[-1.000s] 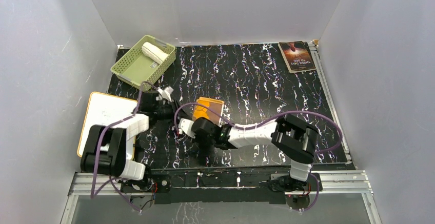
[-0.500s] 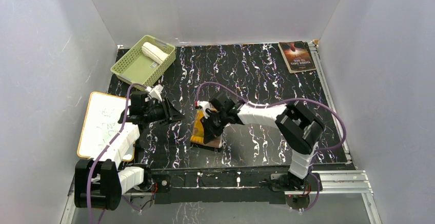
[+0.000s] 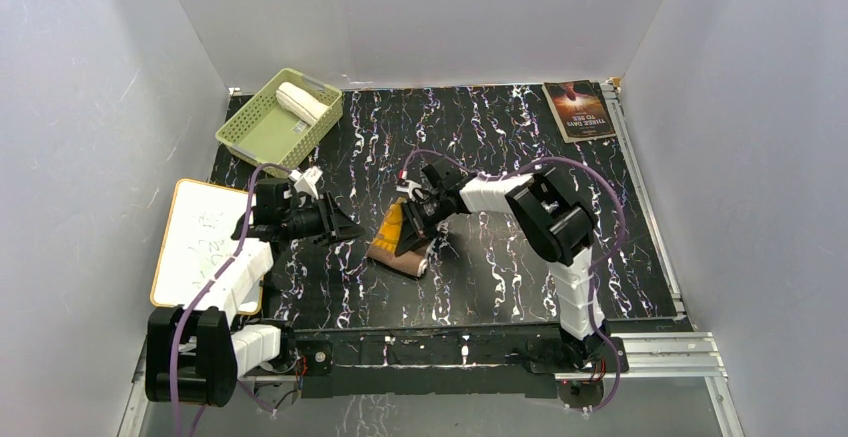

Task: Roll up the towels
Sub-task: Roll the towel at the center of the board.

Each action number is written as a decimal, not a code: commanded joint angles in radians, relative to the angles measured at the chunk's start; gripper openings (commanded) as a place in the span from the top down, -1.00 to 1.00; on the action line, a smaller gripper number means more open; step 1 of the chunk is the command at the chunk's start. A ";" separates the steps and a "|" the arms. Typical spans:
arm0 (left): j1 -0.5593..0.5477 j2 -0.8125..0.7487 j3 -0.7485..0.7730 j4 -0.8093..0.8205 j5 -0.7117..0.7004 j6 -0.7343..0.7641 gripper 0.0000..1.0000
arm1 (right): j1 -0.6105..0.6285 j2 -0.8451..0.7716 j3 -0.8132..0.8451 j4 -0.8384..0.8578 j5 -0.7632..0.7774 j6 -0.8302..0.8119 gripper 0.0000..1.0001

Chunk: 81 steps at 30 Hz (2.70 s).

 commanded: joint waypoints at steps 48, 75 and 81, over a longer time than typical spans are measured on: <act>-0.169 0.632 -0.017 0.512 -0.043 -0.084 0.91 | 0.287 -0.497 -0.187 0.050 1.114 -0.410 -0.49; -0.171 0.638 -0.001 0.471 -0.028 -0.068 0.88 | 0.556 -0.276 -0.253 0.098 1.413 -0.690 0.40; -0.170 0.627 0.008 0.457 -0.024 -0.074 0.85 | 0.556 -0.206 -0.240 0.019 1.439 -0.602 0.71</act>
